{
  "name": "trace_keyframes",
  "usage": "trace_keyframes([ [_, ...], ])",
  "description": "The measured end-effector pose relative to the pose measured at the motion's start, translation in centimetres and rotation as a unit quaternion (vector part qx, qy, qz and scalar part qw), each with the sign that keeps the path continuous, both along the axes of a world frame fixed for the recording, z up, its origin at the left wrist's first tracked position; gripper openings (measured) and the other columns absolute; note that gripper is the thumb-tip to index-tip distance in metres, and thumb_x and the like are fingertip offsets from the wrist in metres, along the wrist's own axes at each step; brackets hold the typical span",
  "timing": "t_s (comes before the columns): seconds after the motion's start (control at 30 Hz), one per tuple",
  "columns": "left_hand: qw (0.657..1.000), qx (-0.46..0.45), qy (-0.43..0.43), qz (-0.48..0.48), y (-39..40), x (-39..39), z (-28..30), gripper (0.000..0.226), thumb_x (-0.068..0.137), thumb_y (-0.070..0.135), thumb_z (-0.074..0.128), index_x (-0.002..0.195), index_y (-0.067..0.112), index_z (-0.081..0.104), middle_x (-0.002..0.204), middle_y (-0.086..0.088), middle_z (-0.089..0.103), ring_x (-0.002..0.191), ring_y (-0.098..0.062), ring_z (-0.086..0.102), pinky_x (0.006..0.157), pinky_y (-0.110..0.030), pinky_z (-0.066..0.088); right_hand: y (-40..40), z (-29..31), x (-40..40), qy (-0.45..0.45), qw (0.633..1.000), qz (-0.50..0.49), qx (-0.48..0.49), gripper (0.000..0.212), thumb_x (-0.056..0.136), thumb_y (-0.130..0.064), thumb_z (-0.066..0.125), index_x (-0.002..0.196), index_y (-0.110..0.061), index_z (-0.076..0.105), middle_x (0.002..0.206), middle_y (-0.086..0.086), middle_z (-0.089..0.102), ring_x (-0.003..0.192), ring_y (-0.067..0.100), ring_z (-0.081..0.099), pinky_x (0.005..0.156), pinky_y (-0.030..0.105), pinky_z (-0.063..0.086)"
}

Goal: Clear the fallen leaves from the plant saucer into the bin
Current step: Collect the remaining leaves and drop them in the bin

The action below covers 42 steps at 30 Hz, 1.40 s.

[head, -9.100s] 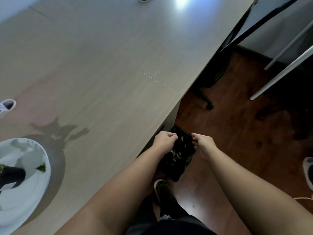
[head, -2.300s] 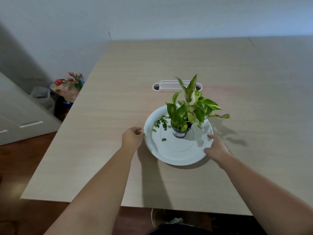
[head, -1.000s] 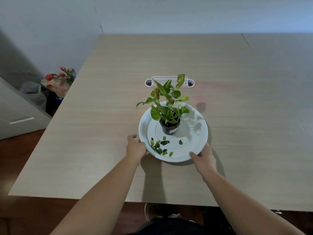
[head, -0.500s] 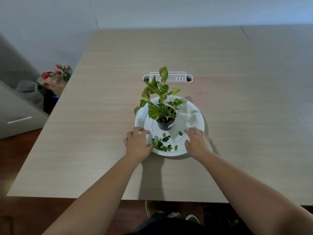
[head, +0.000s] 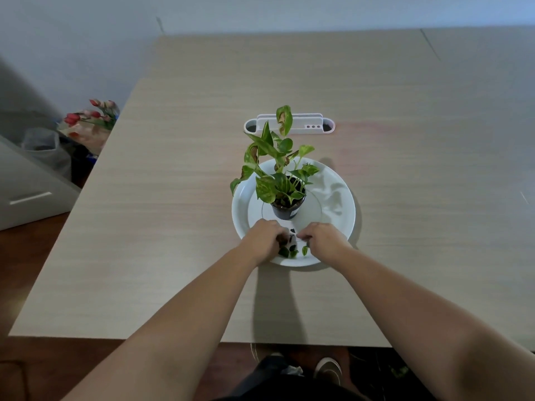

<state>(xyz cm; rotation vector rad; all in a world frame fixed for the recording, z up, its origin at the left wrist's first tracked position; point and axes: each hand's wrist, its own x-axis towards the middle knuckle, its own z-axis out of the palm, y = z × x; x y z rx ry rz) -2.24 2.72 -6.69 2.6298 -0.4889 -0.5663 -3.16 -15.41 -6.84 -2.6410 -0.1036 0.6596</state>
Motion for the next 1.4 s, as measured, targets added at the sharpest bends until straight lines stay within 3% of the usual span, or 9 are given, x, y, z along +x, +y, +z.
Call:
trace_keyframes([
  [0.07,0.997,-0.052,-0.010,0.052,0.3,-0.1,0.6,0.037,0.072,-0.005,0.046,0.077,0.015,0.077,0.087,-0.004,0.073,0.084,-0.021,0.064,0.079,-0.033,0.052,0.1,-0.1,-0.4,-0.015,0.998,-0.046,0.037,0.036,0.091,-0.009,0.046,0.105,-0.030,0.070,0.114,-0.009,0.066,0.108,0.016,0.060,0.084,0.034,0.052],
  [0.13,0.991,-0.076,-0.014,0.107,0.8,-0.2,1.2,0.036,0.072,-0.006,0.045,0.071,0.014,0.075,0.086,-0.002,0.073,0.076,-0.014,0.058,0.074,-0.030,0.052,0.1,0.1,-0.5,-0.039,0.995,-0.075,0.052,0.040,0.091,-0.006,0.040,0.106,-0.029,0.068,0.110,-0.008,0.064,0.104,0.015,0.060,0.072,0.027,0.046],
  [0.37,0.995,0.005,-0.024,0.098,1.8,-0.3,0.1,0.032,0.089,0.015,0.049,0.114,0.017,0.069,0.113,-0.010,0.062,0.105,-0.030,0.059,0.089,-0.042,0.051,1.3,0.6,0.2,0.005,0.999,0.034,-0.041,0.061,0.087,-0.007,0.042,0.141,-0.033,0.042,0.139,0.000,0.035,0.128,0.025,0.033,0.101,0.037,0.039],
  [0.57,0.996,0.080,-0.009,0.032,1.3,-0.2,0.1,0.040,0.093,0.021,0.046,0.131,0.026,0.057,0.127,-0.007,0.053,0.114,-0.028,0.056,0.096,-0.038,0.043,1.6,0.4,0.0,-0.004,1.000,0.005,0.030,0.038,0.081,0.006,0.047,0.101,-0.019,0.068,0.122,0.002,0.047,0.119,0.022,0.041,0.083,0.027,0.039],
  [0.73,0.998,0.060,-0.011,0.029,1.4,-0.4,0.5,0.028,0.089,0.016,0.051,0.109,0.019,0.070,0.116,-0.009,0.057,0.105,-0.029,0.059,0.090,-0.036,0.046,1.7,0.7,0.1,0.004,1.000,0.014,0.005,0.062,0.081,0.003,0.046,0.133,-0.031,0.053,0.132,0.000,0.039,0.125,0.022,0.036,0.094,0.029,0.036],
  [0.9,0.998,0.030,-0.031,0.044,1.8,-0.6,0.8,0.023,0.088,0.013,0.050,0.098,0.013,0.070,0.107,-0.010,0.060,0.096,-0.027,0.061,0.083,-0.037,0.049,1.4,0.8,0.1,-0.012,1.000,0.008,0.008,0.037,0.080,0.003,0.049,0.099,-0.023,0.069,0.122,-0.001,0.044,0.118,0.023,0.041,0.079,0.026,0.034],
  [1.07,0.993,0.061,-0.080,0.063,1.8,-0.7,0.1,0.026,0.090,0.028,0.052,0.110,0.019,0.067,0.107,-0.005,0.062,0.099,-0.024,0.061,0.090,-0.033,0.041,1.1,0.6,-0.1,-0.009,1.000,0.023,-0.004,0.061,0.080,0.003,0.045,0.128,-0.033,0.056,0.126,-0.001,0.040,0.120,0.022,0.038,0.086,0.027,0.035],
  [1.23,0.987,0.114,-0.090,0.076,1.7,-0.8,-0.3,0.033,0.092,0.035,0.046,0.115,0.018,0.063,0.112,-0.004,0.061,0.104,-0.022,0.058,0.104,-0.036,0.032,1.0,0.9,0.0,0.003,1.000,-0.007,-0.022,0.037,0.081,0.002,0.047,0.093,-0.026,0.068,0.120,-0.002,0.044,0.111,0.020,0.047,0.085,0.034,0.047],
  [1.4,0.986,0.141,-0.056,0.070,1.6,-0.7,-0.3,0.047,0.089,0.050,0.049,0.121,0.016,0.060,0.115,-0.006,0.058,0.110,-0.025,0.056,0.110,-0.040,0.030,0.7,0.5,-0.6,0.022,0.999,0.011,-0.025,0.064,0.081,0.003,0.042,0.136,-0.031,0.049,0.130,0.000,0.041,0.121,0.022,0.041,0.092,0.037,0.047],
])
